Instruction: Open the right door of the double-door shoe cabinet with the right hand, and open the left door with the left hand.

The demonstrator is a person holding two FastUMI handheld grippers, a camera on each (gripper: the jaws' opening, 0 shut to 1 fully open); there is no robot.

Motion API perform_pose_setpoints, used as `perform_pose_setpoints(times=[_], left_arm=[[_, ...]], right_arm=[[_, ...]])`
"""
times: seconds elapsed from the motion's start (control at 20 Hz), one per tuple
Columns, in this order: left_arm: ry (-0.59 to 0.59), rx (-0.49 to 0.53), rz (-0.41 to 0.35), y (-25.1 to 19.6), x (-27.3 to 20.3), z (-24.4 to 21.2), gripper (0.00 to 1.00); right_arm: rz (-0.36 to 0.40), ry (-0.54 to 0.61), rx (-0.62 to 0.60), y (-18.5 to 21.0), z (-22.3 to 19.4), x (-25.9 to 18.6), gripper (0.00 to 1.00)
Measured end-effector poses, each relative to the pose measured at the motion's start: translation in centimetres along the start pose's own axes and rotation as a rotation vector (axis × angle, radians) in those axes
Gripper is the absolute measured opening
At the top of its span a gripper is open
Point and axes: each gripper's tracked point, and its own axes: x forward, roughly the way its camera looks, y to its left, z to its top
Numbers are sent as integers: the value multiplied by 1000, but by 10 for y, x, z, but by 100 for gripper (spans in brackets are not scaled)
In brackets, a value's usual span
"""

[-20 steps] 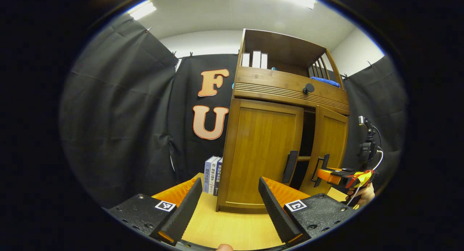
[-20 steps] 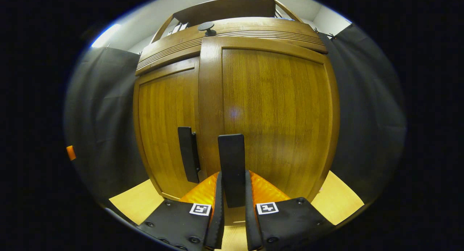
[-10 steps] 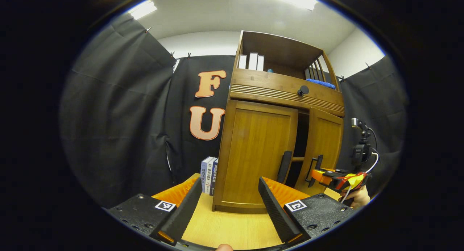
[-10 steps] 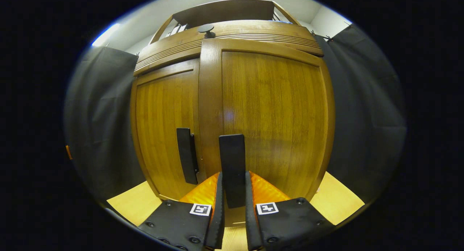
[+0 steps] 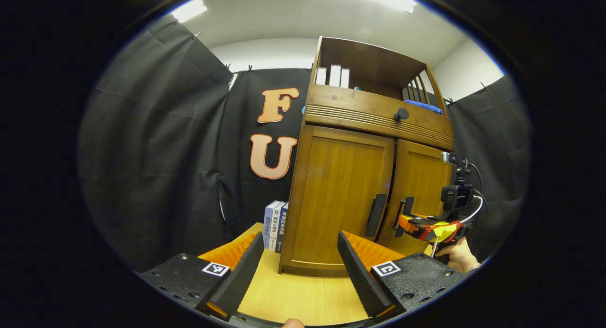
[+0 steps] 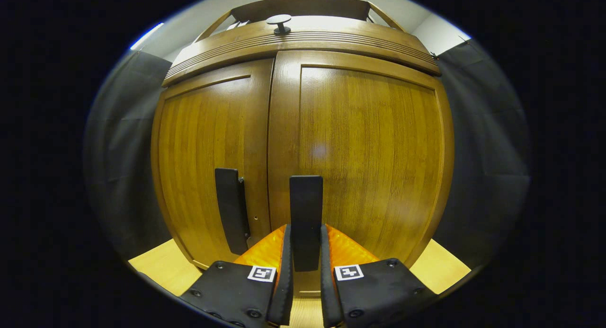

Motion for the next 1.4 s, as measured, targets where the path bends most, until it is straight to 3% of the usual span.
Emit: perform_pose_setpoints(times=[0.25,0.35,0.5,0.55,0.65,0.7,0.75,0.85,0.9,1.1,1.4], left_arm=[[1,6,8,5,1,-2,95],[-1,0,11,6,3,-2,92],[9,-11,0,3,4,-7,92],[13,-14,-4,2,6,-8,92],[18,-20,-11,1,6,-11,94],[19,-21,-12,1,7,-12,94],[22,-21,-12,1,8,-13,94],[25,-12,-10,1,10,-15,95],[24,-7,-7,1,10,-16,92],[22,-6,-13,-3,9,-17,94],[26,-6,-23,-13,2,-19,94]], right_arm=[[-16,8,-9,2,0,10,32],[-13,5,-3,3,1,9,32],[-5,7,-15,4,1,14,41],[-6,11,-23,4,1,18,34],[-14,35,-25,3,-4,27,36],[-15,49,-22,3,-8,30,46],[-12,57,0,3,-10,29,38],[-3,40,34,4,-9,29,43],[3,36,34,3,-8,26,39],[42,34,67,1,-13,2,29],[119,22,69,-15,-16,-51,25]])
